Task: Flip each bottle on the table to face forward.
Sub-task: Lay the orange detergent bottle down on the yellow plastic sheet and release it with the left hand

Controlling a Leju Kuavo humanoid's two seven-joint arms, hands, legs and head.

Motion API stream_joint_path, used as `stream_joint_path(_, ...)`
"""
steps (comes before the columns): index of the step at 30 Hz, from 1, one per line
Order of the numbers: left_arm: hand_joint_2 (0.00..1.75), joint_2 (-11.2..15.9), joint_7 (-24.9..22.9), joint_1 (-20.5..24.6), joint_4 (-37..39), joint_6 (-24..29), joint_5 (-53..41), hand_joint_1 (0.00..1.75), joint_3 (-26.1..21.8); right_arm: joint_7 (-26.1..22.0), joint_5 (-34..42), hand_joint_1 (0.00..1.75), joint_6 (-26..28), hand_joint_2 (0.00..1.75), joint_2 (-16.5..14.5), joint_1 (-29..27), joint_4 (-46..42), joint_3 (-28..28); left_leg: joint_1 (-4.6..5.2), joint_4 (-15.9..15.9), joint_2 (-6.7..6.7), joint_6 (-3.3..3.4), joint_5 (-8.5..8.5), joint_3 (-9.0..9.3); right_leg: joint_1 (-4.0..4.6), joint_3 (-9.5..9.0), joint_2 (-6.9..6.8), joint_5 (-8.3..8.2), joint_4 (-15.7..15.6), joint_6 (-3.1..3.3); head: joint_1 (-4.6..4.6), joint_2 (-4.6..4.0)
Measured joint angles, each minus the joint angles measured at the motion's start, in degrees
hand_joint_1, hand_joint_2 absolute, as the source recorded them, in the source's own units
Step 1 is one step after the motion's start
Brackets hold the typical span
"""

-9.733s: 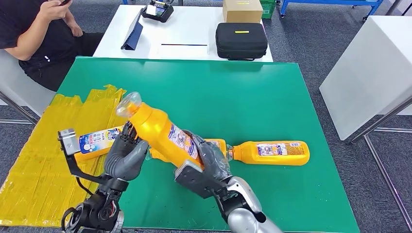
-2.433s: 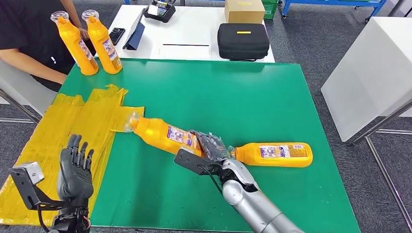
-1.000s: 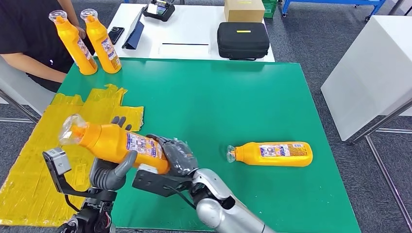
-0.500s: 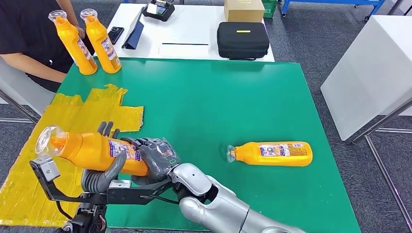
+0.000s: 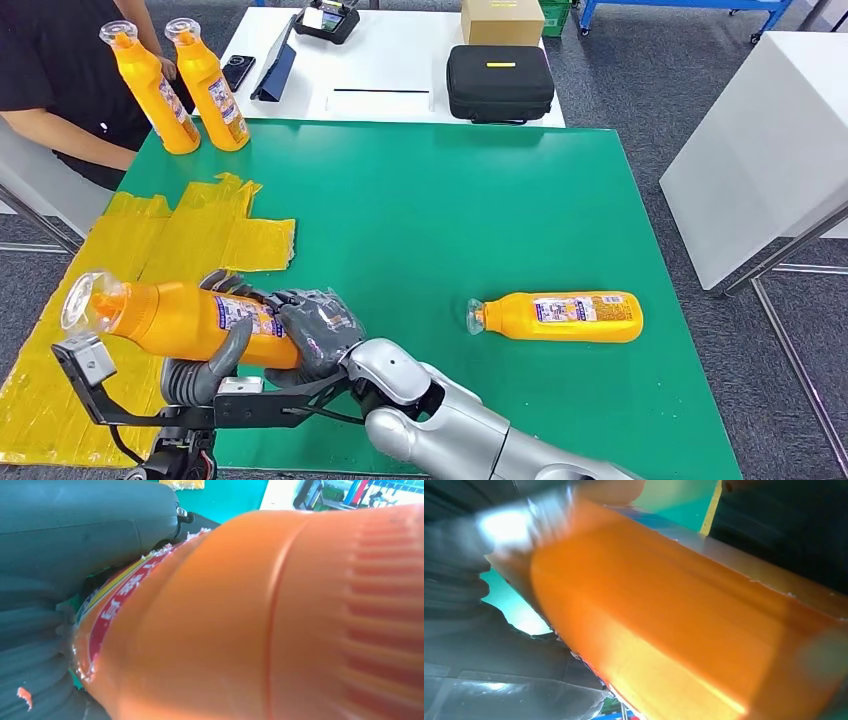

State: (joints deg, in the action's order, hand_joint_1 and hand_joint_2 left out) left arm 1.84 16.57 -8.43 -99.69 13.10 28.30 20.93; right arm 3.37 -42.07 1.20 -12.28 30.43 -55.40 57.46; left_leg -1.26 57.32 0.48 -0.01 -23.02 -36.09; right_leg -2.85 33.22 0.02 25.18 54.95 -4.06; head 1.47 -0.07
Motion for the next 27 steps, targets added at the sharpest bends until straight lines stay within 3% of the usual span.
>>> stream_joint_path(5, 1.75, 0.00, 0.53, -0.40, -0.05, 0.20, -0.37, 1.75, -0.29, 0.31, 0.38, 1.68, 0.08, 1.75, 0.03, -0.04, -0.08, 0.41, 0.00, 0.00, 0.00, 0.00, 0.00, 0.00, 0.00, 0.01, 0.00, 0.00, 0.00, 0.00, 0.01, 0.00)
stream_joint_path(7, 1.75, 0.00, 0.92, -0.66, -0.11, 0.45, -0.68, 1.75, -0.36, 0.82, 0.61, 0.81, 0.32, 1.75, 0.13, -0.12, -0.17, 0.51, 0.00, 0.00, 0.00, 0.00, 0.00, 0.00, 0.00, 0.01, 0.00, 0.00, 0.00, 0.00, -0.01, 0.00)
stream_joint_path(9, 1.75, 0.00, 1.27, -1.00, -0.44, 0.84, -1.06, 1.75, -0.44, 1.94, 0.65, 0.00, 1.17, 0.87, 0.27, -0.85, -0.54, 0.57, 0.00, 0.00, 0.00, 0.00, 0.00, 0.00, 0.00, 0.01, 0.00, 0.00, 0.00, 0.00, -0.01, 0.00)
stream_joint_path(11, 1.75, 0.00, 1.57, -1.58, -1.05, 1.55, -1.76, 1.75, -0.52, 3.32, 0.53, 0.00, 2.30, 0.00, 0.60, -2.27, -1.39, 0.56, 0.00, 0.00, 0.00, 0.00, -0.01, -0.01, 0.00, 0.02, 0.00, 0.00, 0.00, 0.00, 0.00, 0.00)
stream_joint_path(15, 1.75, 0.18, 3.59, -2.41, -2.02, 5.72, -7.96, 1.75, -1.42, 4.68, 2.08, 0.00, 4.24, 0.00, 2.32, -4.82, -2.76, -0.22, 0.00, 0.00, 0.01, -0.01, -0.03, -0.03, 0.00, 0.04, -0.02, 0.01, -0.01, 0.00, -0.02, 0.00)
stream_joint_path(19, 1.75, 0.64, 4.09, -2.49, -2.36, 12.65, -23.35, 1.75, -4.81, 4.45, 4.45, 0.00, 6.02, 0.00, 5.59, -7.44, -4.41, -4.02, 0.00, 0.00, -0.03, -0.01, -0.03, -0.04, 0.00, 0.01, -0.05, 0.01, -0.02, 0.00, -0.02, 0.00)
stream_joint_path(27, 1.75, 2.62, -5.62, 1.96, 6.61, 21.12, -67.29, 1.75, -12.66, 3.57, 7.28, 0.00, 5.19, 0.00, 11.58, -12.29, -14.54, -17.54, 0.01, 0.01, -0.06, 0.07, 0.06, -0.02, 0.00, -0.05, -0.10, -0.02, -0.02, -0.02, -0.01, 0.00)
